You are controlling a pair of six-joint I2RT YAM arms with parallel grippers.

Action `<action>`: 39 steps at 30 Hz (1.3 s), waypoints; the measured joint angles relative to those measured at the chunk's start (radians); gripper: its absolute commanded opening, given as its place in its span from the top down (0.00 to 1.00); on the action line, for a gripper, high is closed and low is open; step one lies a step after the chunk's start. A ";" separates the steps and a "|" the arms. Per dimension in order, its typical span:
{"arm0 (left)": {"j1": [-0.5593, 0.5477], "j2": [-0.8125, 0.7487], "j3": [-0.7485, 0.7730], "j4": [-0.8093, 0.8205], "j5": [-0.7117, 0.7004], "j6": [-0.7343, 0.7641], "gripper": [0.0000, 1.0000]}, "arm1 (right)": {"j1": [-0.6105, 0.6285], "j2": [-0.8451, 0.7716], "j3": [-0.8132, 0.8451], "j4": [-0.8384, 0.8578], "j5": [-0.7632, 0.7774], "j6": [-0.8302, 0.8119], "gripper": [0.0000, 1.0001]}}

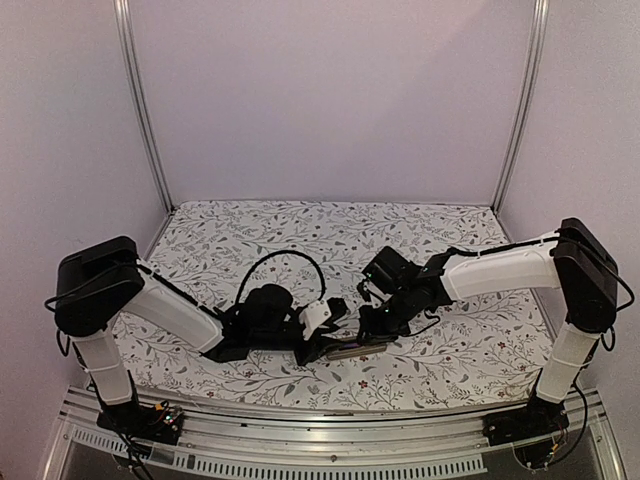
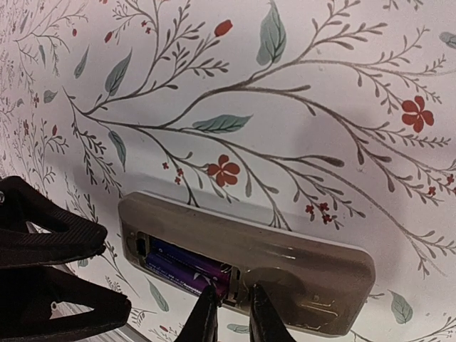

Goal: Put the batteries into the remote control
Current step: Adjust the battery in the battery compartment.

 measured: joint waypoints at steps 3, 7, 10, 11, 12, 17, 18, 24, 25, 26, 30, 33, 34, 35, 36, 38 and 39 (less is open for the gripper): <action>0.000 0.031 0.029 -0.014 -0.005 -0.004 0.69 | 0.000 0.000 0.000 0.000 0.000 0.000 0.86; 0.000 0.031 0.029 -0.019 -0.005 -0.006 0.73 | 0.000 0.000 0.000 0.000 -0.004 0.000 0.87; 0.000 0.038 0.034 -0.024 -0.006 -0.005 0.75 | 0.000 0.000 0.000 0.001 -0.009 0.000 0.88; 0.000 0.042 0.037 -0.027 -0.004 -0.005 0.75 | 0.001 0.000 0.000 0.001 -0.010 0.000 0.88; -0.001 0.047 0.040 -0.032 -0.001 -0.005 0.75 | 0.001 0.000 0.000 0.002 -0.010 0.000 0.88; -0.006 0.062 0.044 -0.048 0.005 -0.005 0.75 | 0.003 0.000 0.000 0.006 -0.011 0.000 0.90; -0.008 0.066 0.045 -0.049 0.005 -0.005 0.75 | 0.003 0.000 0.000 0.007 -0.011 0.000 0.90; -0.009 0.086 0.069 -0.061 0.002 -0.003 0.79 | 0.007 0.000 0.000 0.012 -0.016 0.000 0.91; -0.010 0.087 0.071 -0.064 0.002 -0.003 0.80 | 0.008 0.000 0.000 0.012 -0.016 0.000 0.92; -0.010 0.087 0.072 -0.068 0.001 -0.003 0.80 | 0.008 0.000 0.000 0.012 -0.016 0.000 0.92; -0.011 0.087 0.072 -0.069 0.002 -0.003 0.81 | 0.011 0.000 -0.001 0.014 -0.016 0.000 0.93; -0.011 0.087 0.073 -0.069 0.002 -0.002 0.84 | 0.011 0.000 -0.007 0.021 -0.017 0.000 0.94; -0.011 0.087 0.074 -0.071 0.002 0.000 0.84 | 0.011 0.000 -0.009 0.024 -0.017 0.001 0.94; -0.011 0.087 0.075 -0.071 0.005 0.002 0.84 | 0.011 0.000 -0.011 0.028 -0.017 0.001 0.94; -0.013 0.087 0.076 -0.074 0.010 0.002 0.84 | 0.011 0.000 -0.012 0.030 -0.017 0.000 0.94; -0.015 0.087 0.077 -0.078 0.018 0.003 0.83 | 0.011 0.000 -0.016 0.035 -0.017 0.000 0.94; -0.015 0.087 0.077 -0.078 0.022 0.004 0.83 | 0.011 0.000 -0.017 0.036 -0.017 0.000 0.94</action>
